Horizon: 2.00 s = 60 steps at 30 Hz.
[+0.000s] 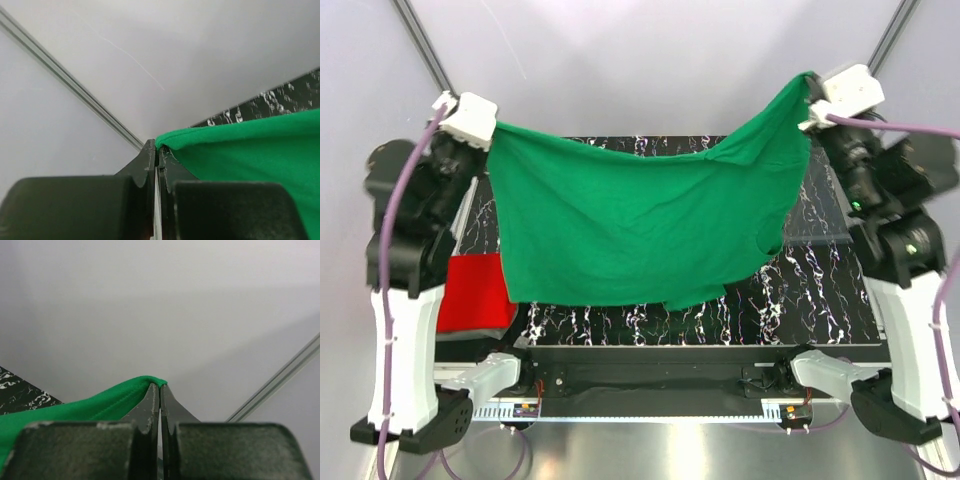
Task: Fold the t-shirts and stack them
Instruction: Flatten the tshirt out
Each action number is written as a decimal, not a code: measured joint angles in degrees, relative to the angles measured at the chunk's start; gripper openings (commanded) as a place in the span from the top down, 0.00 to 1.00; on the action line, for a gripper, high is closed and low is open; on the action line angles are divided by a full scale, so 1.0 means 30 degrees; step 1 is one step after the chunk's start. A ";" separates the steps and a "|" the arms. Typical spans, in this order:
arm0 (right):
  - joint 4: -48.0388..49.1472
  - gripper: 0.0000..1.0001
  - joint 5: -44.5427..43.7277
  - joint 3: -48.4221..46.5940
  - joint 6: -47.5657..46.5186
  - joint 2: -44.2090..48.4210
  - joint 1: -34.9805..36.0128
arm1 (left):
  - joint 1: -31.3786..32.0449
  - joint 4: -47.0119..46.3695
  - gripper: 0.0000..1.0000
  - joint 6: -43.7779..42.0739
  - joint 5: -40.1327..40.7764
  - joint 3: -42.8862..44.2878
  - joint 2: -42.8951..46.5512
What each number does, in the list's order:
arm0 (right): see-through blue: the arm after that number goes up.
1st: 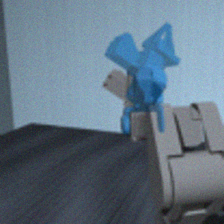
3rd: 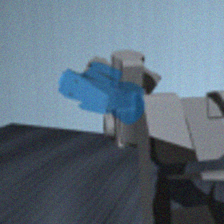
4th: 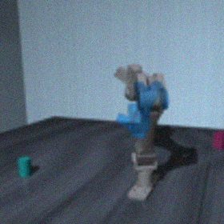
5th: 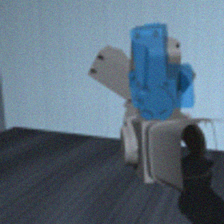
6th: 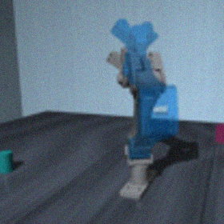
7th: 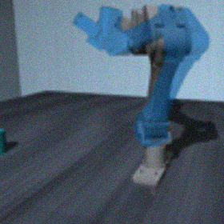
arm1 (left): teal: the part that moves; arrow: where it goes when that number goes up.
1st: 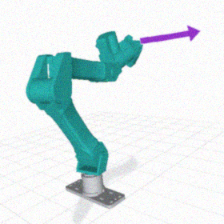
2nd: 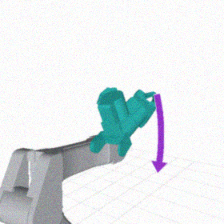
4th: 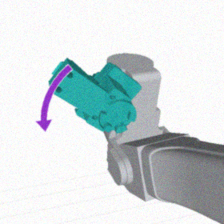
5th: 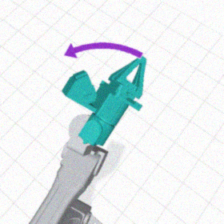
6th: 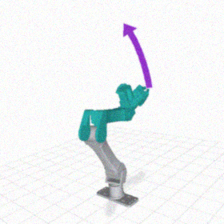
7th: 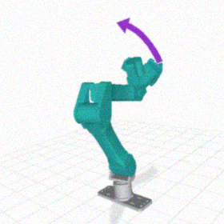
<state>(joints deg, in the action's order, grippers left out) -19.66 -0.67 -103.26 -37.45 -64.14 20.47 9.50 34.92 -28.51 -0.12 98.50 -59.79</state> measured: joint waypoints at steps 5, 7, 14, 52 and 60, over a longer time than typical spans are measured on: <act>0.1260 1.00 -0.0175 0.0525 -0.0597 -0.2127 0.0000 | -0.0036 0.0262 1.00 -0.0503 0.0058 -0.0772 -0.1807; 0.1326 1.00 -0.0277 0.0525 -0.0597 -0.3191 0.0000 | -0.0036 0.0568 1.00 -0.0583 0.0080 -0.0772 -0.2535; 0.1093 1.00 -0.0277 0.0248 -0.0503 -0.3512 0.0000 | -0.0015 0.0918 1.00 -0.0627 0.0080 -0.0619 -0.2339; 0.1311 1.00 0.1042 0.1989 -0.3111 -0.0401 0.0007 | -0.0233 0.0889 1.00 -0.1909 0.0036 -0.3643 0.0444; 0.4787 1.00 0.1100 0.7817 -0.3140 -0.6135 -0.0554 | -0.0393 -0.0160 1.00 -0.2878 0.0736 -0.6404 -0.7074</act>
<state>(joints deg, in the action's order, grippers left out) -5.30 2.63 -79.81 -46.87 -82.54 18.81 8.32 34.44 -37.15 2.09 79.29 -81.01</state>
